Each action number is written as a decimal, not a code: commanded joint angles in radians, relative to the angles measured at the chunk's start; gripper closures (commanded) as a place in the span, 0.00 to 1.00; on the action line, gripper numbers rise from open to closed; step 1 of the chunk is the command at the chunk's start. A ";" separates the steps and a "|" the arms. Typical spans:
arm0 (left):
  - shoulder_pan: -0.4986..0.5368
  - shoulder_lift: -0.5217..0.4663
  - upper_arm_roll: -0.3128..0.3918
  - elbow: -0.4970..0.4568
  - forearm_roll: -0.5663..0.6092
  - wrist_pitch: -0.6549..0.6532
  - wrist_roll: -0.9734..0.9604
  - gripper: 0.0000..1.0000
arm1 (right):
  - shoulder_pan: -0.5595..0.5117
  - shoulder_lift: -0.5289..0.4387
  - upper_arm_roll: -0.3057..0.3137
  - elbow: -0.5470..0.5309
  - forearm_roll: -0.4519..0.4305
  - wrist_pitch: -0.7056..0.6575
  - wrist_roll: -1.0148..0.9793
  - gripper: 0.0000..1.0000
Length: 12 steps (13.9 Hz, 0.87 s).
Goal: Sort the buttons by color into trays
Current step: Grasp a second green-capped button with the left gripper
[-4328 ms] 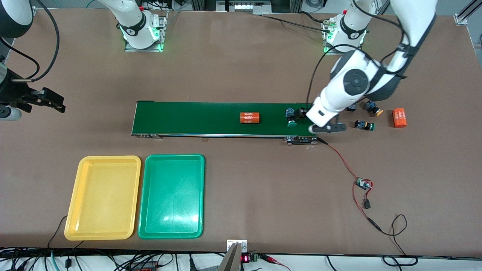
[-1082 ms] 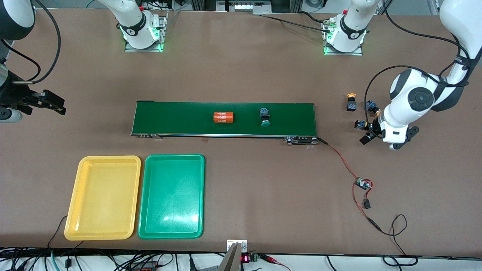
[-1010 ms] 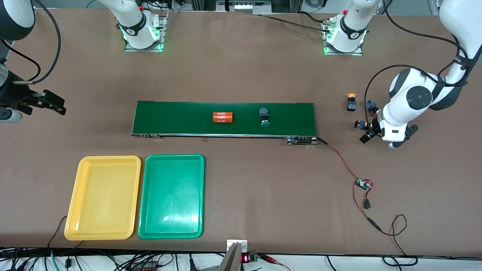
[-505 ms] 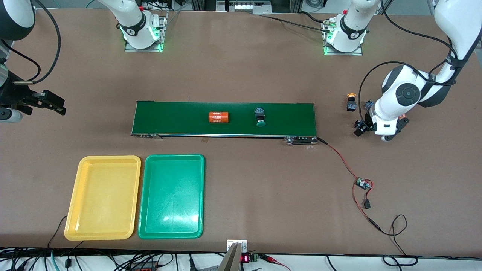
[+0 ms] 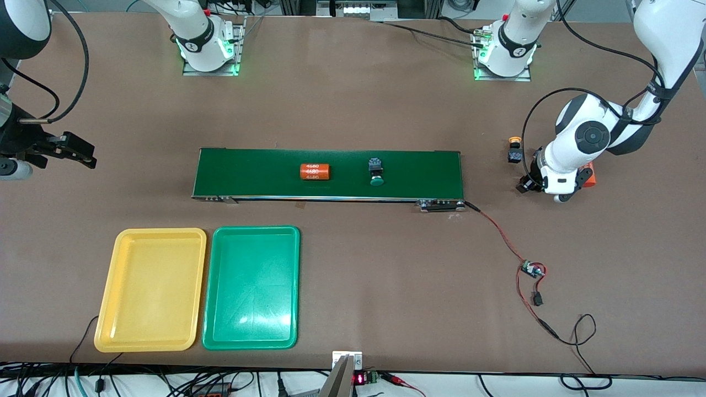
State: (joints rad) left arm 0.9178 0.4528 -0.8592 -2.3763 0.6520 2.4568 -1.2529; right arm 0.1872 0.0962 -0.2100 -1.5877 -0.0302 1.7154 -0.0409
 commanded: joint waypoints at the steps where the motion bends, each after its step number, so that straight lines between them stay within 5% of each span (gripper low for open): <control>1: 0.010 0.038 0.014 0.002 0.044 0.018 -0.023 0.45 | -0.005 -0.007 0.003 -0.008 0.015 0.007 0.004 0.00; 6: 0.006 0.037 0.034 0.009 0.081 0.028 -0.039 0.65 | -0.005 -0.006 0.003 -0.008 0.015 0.009 0.004 0.00; 12: 0.001 -0.029 -0.033 0.042 0.083 0.004 -0.036 0.70 | -0.008 0.019 0.001 -0.001 0.061 0.016 0.004 0.00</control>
State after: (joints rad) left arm 0.9194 0.4806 -0.8471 -2.3377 0.7072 2.4813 -1.2637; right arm 0.1870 0.1049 -0.2103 -1.5878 0.0061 1.7186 -0.0408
